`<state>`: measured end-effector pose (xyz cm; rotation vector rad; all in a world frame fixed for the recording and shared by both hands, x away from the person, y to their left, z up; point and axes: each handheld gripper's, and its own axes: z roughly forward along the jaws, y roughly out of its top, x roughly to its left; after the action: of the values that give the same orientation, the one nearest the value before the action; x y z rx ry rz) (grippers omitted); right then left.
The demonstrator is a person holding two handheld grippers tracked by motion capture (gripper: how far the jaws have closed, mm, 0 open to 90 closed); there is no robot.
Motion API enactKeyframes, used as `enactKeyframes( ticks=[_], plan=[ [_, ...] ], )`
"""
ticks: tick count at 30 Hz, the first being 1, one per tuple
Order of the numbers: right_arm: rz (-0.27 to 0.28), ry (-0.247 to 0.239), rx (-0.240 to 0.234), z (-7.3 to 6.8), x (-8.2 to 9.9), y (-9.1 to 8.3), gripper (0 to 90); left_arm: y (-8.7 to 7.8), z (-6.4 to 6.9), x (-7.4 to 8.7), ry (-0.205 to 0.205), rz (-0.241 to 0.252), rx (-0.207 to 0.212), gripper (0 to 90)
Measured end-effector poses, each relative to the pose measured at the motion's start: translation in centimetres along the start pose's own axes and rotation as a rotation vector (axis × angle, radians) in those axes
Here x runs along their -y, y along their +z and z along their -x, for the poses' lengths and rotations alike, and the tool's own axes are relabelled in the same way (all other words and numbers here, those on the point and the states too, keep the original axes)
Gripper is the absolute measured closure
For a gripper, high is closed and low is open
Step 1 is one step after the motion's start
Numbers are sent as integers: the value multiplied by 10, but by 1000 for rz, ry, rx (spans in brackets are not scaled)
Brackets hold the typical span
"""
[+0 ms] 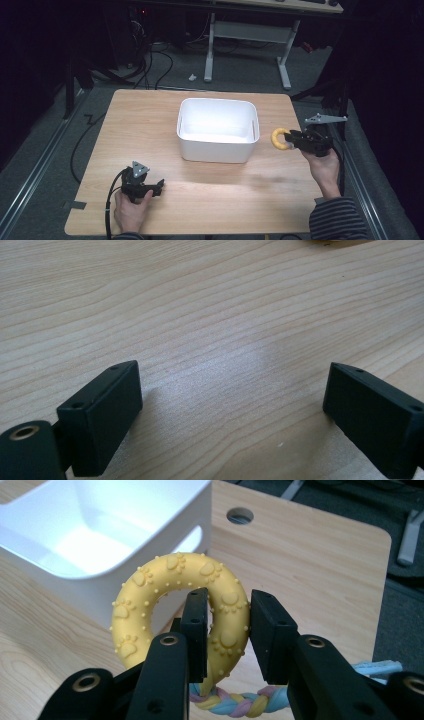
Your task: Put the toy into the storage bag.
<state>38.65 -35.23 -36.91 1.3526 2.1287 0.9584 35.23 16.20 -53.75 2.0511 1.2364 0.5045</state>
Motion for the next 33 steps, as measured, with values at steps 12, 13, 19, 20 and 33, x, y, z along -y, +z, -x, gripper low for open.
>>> enactKeyframes(
  ticks=[12,13,19,20,33],
  plan=[
    [30,-80,-30,-28,-46,-1,704,0,0,0,-1,1,0,93],
    [32,-87,-34,-31,-49,0,704,0,0,0,-1,1,0,93],
    [28,-121,-52,-47,-67,7,704,0,0,0,-2,1,0,93],
    [25,-130,-53,-49,-69,9,704,0,0,0,-2,1,0,93],
    [14,-181,-89,-77,-93,30,704,0,0,0,-3,2,-2,98]
  ],
)
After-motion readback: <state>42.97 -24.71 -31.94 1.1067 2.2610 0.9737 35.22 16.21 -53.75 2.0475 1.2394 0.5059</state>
